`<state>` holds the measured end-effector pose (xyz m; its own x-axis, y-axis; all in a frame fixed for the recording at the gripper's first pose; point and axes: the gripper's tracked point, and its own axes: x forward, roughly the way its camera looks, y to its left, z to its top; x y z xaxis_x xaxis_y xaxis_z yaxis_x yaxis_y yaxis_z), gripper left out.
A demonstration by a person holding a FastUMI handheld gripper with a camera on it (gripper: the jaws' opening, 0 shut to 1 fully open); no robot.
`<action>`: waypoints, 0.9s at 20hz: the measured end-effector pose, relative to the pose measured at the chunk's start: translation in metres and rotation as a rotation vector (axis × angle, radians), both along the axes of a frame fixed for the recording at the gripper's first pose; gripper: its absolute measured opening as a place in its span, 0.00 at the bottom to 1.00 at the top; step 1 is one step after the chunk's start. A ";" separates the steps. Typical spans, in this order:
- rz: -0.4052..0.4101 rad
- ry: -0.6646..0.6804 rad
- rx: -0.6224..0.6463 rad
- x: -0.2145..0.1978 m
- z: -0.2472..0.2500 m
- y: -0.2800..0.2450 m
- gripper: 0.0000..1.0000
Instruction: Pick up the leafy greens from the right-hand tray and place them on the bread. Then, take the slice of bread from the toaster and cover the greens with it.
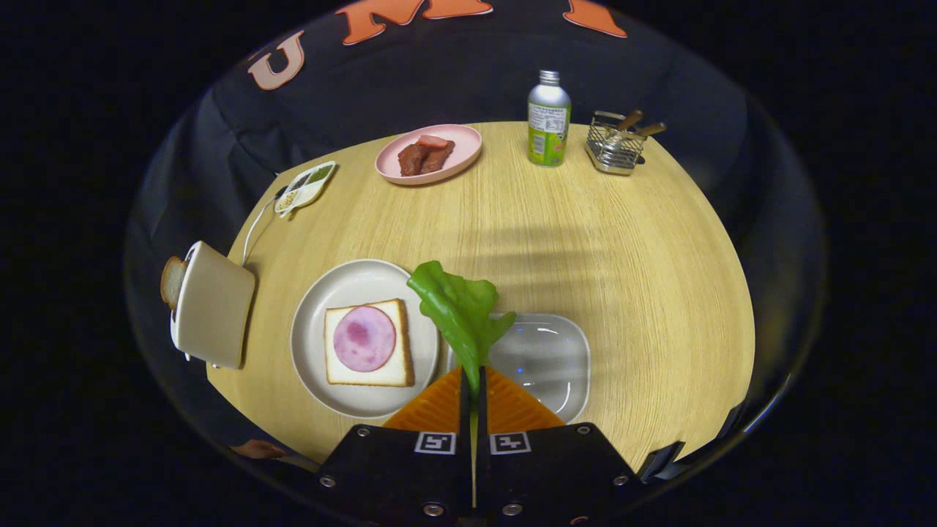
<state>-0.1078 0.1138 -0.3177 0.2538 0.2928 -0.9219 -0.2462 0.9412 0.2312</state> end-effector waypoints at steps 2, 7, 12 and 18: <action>0.032 -0.014 0.016 0.002 0.008 0.015 0.03; 0.088 -0.008 0.032 0.000 0.004 0.053 0.03; 0.135 0.025 0.050 -0.004 -0.008 0.089 0.03; 0.156 0.077 0.056 -0.012 -0.023 0.112 0.05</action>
